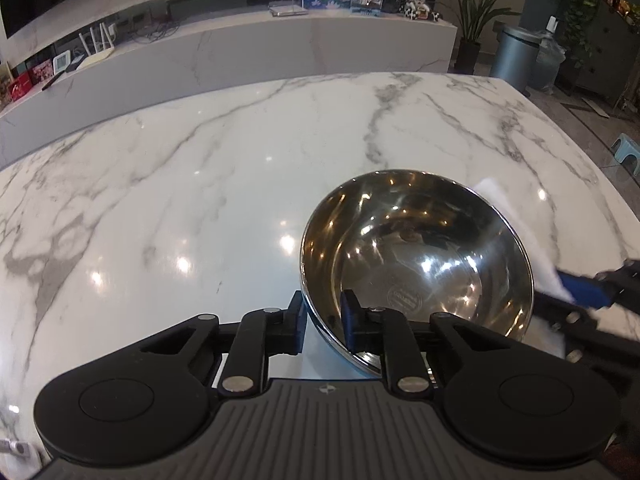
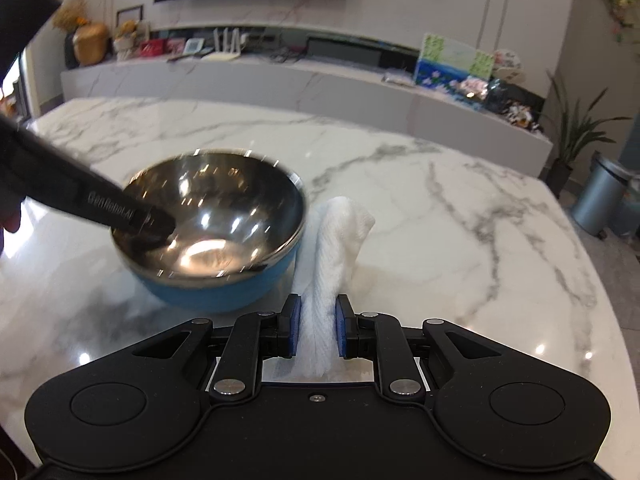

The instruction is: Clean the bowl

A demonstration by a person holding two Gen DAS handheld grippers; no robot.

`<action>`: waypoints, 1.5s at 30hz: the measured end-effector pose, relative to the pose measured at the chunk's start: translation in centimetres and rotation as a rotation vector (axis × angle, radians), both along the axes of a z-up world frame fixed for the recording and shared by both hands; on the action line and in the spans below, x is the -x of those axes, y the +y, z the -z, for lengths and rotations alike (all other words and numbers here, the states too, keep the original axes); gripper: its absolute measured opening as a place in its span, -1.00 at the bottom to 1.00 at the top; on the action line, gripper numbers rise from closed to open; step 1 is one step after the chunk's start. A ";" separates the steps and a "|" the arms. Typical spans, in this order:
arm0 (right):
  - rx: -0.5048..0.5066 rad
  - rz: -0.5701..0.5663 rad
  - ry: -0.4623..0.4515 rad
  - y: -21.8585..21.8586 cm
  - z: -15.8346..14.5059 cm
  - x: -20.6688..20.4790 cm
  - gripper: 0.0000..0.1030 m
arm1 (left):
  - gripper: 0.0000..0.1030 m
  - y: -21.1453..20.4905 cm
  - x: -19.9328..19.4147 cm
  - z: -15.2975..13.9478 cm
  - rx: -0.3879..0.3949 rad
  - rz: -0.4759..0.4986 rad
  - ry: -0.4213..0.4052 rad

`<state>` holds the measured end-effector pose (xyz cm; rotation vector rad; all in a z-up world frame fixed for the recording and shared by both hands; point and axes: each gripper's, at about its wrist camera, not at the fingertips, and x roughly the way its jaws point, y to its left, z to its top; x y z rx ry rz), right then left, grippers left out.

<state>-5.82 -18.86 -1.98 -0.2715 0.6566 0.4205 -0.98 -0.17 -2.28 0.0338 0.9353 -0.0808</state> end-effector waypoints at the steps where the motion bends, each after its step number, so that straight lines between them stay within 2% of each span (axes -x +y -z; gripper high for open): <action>1: -0.008 0.007 -0.014 -0.3 -0.3 0.0 -0.69 | -0.70 -0.1 -0.1 0.0 -0.003 0.007 -0.007; 7: -0.014 0.010 -0.041 -0.5 -0.7 -0.1 -0.69 | -0.70 -1.3 -0.4 0.3 -0.018 0.070 -0.022; 15: 0.040 -0.031 0.006 0.6 0.5 0.0 -0.69 | -0.69 -1.1 -0.5 0.5 -0.003 0.041 -0.017; 16: 0.045 -0.035 0.013 0.7 0.7 0.0 -0.69 | -0.66 -1.0 -0.4 0.5 0.003 0.034 -0.014; 20: 0.065 -0.047 0.051 1.1 1.4 -0.1 -0.69 | -0.23 -0.5 -0.3 0.6 0.045 -0.003 0.024; 24: 0.081 -0.059 0.077 1.4 2.0 0.1 -0.69 | -0.09 -0.1 0.1 0.8 0.098 -0.028 0.057; 29: 0.082 -0.059 0.080 1.4 2.0 0.1 -0.69 | -0.11 -0.4 0.3 1.0 0.117 -0.022 0.063; 32: 0.082 -0.059 0.078 1.2 2.0 0.2 -0.69 | -0.33 -0.4 0.2 0.9 0.114 -0.018 0.057; 35: 0.078 -0.052 0.070 1.1 1.8 0.2 -0.69 | -0.41 -0.4 0.2 0.9 0.117 -0.016 0.056; 39: 0.060 -0.025 0.033 0.6 1.1 0.1 -0.69 | -0.56 -0.3 0.0 0.9 0.107 -0.017 0.047; 45: -0.011 0.021 -0.056 -0.8 -0.7 0.4 -0.69 | -0.62 -0.2 -0.2 0.7 0.074 -0.037 0.021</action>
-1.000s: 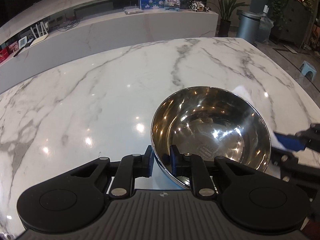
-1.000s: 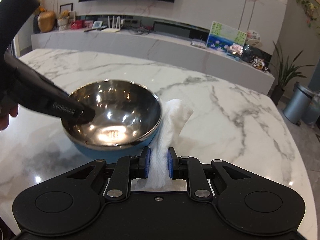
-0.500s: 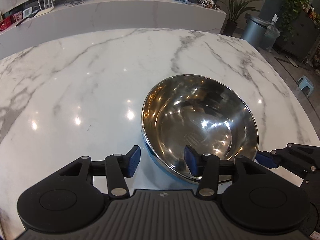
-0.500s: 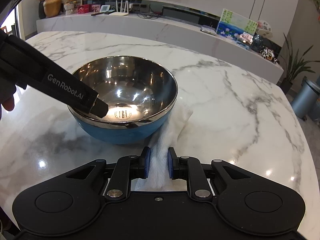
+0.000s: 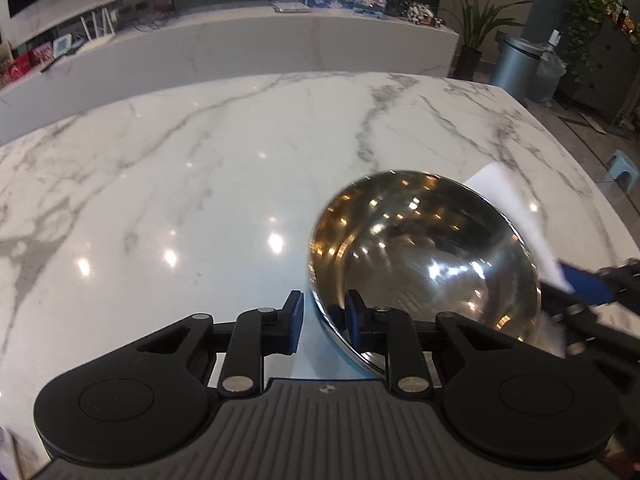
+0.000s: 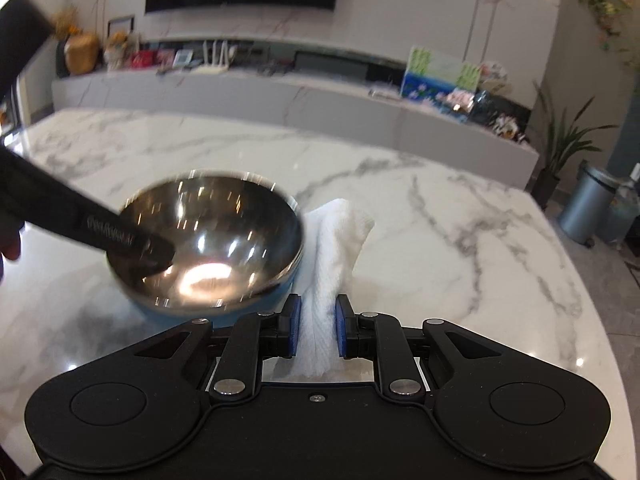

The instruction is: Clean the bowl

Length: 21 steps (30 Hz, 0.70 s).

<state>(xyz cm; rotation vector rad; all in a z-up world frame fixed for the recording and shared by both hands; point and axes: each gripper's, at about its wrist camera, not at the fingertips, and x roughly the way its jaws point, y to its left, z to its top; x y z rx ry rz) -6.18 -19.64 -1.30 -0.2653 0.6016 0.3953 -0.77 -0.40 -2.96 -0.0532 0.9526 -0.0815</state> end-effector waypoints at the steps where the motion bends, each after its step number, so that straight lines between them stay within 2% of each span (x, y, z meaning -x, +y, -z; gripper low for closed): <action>1: -0.004 -0.002 -0.005 0.0 -0.2 0.0 -0.69 | -0.63 0.0 -0.1 0.0 -0.002 -0.003 -0.002; 8: 0.016 -0.039 0.034 0.7 0.3 0.1 -0.69 | -0.65 0.0 -0.1 -0.1 -0.004 0.001 -0.014; 15: 0.047 -0.082 0.075 1.7 1.2 0.5 -0.69 | -0.61 0.7 -0.1 -0.2 0.020 -0.035 -0.004; 16: 0.052 -0.086 0.082 1.9 1.3 0.5 -0.69 | -0.57 0.8 -0.1 -0.2 0.019 -0.040 0.006; 18: 0.062 -0.094 0.095 2.1 1.6 0.4 -0.69 | -0.29 0.8 -0.1 -0.1 0.012 -0.043 0.034; 21: 0.076 -0.101 0.115 2.4 2.1 0.4 -0.69 | -0.19 0.9 0.2 0.1 -0.008 -0.053 0.062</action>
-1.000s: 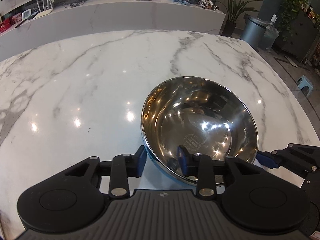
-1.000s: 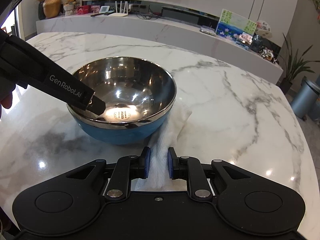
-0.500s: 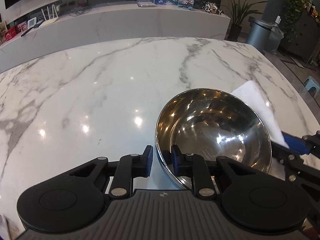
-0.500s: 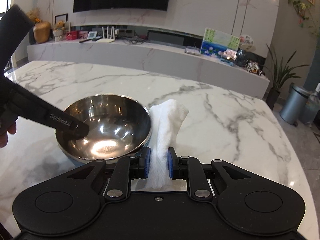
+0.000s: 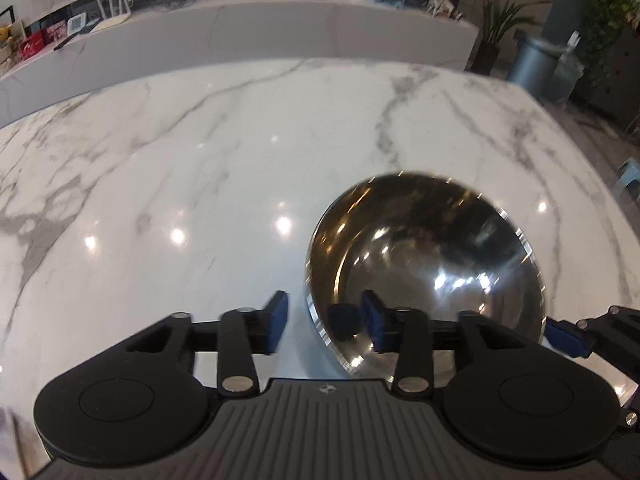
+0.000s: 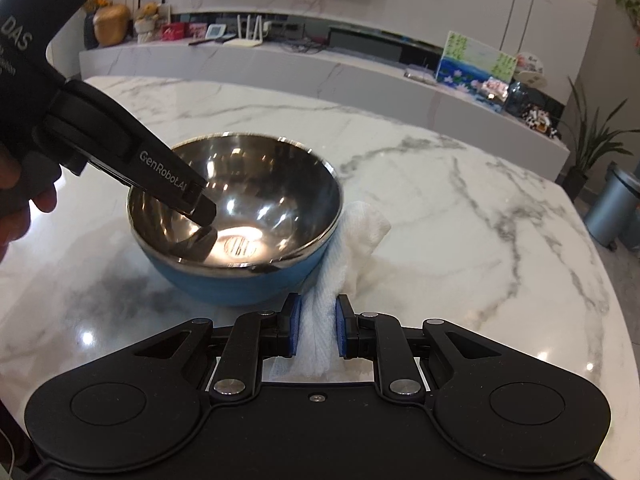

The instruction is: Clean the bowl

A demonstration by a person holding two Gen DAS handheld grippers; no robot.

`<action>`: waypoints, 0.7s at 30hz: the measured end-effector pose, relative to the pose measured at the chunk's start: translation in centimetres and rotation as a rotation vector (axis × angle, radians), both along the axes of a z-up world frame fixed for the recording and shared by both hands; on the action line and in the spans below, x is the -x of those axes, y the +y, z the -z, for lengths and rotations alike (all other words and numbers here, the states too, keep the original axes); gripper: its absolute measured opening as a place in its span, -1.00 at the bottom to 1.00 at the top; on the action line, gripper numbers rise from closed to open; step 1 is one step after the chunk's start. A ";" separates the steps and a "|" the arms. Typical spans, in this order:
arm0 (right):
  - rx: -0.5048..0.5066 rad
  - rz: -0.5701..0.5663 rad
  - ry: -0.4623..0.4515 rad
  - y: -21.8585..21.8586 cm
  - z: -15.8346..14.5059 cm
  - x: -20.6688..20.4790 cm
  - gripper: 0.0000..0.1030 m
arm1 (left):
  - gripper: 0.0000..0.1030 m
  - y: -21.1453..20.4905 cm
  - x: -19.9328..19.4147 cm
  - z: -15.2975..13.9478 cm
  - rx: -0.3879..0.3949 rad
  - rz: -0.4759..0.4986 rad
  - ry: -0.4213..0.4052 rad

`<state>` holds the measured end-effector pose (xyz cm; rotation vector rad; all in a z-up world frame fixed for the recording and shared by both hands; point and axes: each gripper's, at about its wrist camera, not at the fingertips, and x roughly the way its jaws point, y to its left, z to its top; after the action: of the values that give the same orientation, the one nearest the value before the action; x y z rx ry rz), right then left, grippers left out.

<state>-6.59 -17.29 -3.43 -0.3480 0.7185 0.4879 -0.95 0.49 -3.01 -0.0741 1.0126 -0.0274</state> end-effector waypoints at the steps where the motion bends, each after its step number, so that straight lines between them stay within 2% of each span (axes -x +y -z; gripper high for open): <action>1: 0.003 -0.001 0.004 0.1 0.1 0.0 -0.69 | -0.19 0.0 0.1 0.0 -0.004 -0.002 0.007; 8: 0.011 -0.001 0.015 0.2 0.8 -0.1 -0.69 | -0.21 0.6 0.8 -1.1 0.054 0.020 0.013; 13: 0.008 0.000 0.010 0.5 2.5 -0.3 -0.69 | -0.62 0.6 0.9 -1.6 0.047 0.031 0.014; 21: -0.011 0.035 -0.022 0.2 2.0 -0.2 -0.69 | -0.67 0.1 0.4 -1.4 0.028 0.051 -0.033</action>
<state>-6.42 -17.05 -5.44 -0.3298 0.6993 0.4536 -1.38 0.63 -1.57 -0.0730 0.9811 -0.0886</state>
